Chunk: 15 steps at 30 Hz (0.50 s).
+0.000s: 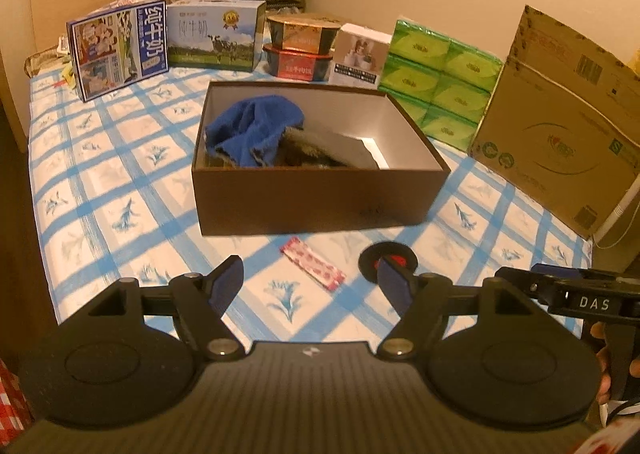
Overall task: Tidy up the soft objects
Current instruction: 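Withdraw both open tools from the box toward the packet and black pad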
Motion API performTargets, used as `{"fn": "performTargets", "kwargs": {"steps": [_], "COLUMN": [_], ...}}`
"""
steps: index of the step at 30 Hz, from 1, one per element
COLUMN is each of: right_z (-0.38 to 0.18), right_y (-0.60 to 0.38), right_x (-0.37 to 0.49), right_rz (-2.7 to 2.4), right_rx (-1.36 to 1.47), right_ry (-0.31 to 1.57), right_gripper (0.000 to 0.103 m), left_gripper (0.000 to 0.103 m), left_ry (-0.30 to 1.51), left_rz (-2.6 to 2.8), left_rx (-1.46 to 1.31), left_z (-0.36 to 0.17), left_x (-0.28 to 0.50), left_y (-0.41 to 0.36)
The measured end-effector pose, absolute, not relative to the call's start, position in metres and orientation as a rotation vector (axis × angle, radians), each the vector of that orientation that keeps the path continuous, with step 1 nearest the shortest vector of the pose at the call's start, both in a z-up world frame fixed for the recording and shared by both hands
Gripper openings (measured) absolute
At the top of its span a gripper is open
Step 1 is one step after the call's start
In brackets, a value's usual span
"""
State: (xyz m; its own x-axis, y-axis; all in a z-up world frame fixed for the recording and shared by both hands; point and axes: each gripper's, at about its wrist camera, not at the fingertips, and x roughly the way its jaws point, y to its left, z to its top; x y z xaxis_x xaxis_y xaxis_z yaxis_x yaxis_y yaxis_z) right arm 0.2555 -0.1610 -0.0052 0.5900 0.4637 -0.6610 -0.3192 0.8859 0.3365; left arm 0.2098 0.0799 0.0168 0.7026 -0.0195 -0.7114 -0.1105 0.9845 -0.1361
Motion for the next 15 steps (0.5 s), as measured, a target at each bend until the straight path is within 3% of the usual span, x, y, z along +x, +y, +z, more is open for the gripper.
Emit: {"fn": "performTargets", "kwargs": {"steps": [15], "right_z": [-0.024], "right_y": [-0.164], "right_x": [0.223], "right_rz": [0.476], "right_rx": [0.188], "right_ry": [0.878], "right_gripper": [0.079], "left_gripper": [0.072], "left_ry": [0.88], "left_rz": [0.069], "left_rx": [-0.201], "left_z": [-0.015], "left_x": [0.182], "left_y": [0.063]}}
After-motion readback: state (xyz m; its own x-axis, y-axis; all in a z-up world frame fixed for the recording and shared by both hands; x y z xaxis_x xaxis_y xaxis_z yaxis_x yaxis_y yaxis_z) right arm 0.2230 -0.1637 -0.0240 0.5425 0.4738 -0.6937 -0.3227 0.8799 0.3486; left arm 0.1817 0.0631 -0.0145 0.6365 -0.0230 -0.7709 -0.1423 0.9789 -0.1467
